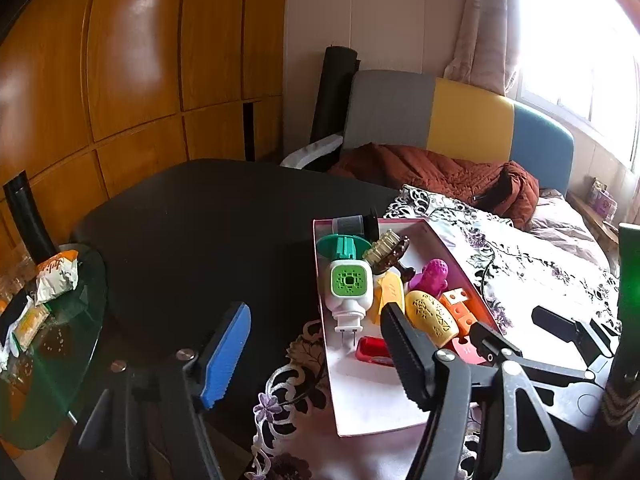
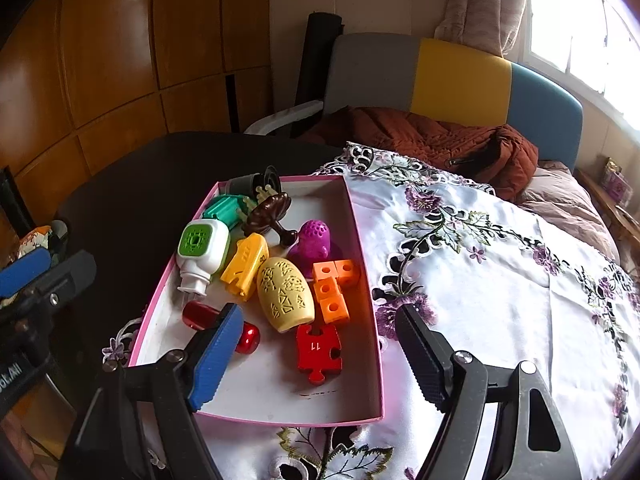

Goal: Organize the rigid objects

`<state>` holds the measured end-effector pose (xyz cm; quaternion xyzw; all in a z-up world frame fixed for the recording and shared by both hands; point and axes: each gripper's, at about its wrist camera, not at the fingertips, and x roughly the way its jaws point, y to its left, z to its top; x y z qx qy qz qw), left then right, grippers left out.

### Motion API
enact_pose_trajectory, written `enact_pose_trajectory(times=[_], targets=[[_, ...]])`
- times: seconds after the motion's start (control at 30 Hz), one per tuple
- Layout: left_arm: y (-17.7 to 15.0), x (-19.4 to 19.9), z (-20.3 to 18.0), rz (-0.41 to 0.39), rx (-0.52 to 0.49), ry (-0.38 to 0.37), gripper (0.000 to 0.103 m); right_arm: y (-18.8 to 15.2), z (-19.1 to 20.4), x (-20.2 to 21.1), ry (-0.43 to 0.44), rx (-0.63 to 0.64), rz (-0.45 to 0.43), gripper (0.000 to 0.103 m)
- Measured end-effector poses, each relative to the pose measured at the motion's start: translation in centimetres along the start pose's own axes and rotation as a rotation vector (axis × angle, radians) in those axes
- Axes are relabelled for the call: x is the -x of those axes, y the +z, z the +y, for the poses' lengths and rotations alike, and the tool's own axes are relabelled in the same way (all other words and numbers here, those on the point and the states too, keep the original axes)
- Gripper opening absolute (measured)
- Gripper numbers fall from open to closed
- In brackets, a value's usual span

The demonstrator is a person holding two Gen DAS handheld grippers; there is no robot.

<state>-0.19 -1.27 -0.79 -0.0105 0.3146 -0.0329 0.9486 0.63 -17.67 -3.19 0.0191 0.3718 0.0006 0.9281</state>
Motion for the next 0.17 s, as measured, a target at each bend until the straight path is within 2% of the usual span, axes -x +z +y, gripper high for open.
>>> enact_pose_trajectory(times=[0.17], targets=[[0.01, -0.12, 0.04, 0.011, 0.002, -0.009, 0.068, 0.02, 0.13, 0.02, -0.001, 0.004, -0.004, 0.079]])
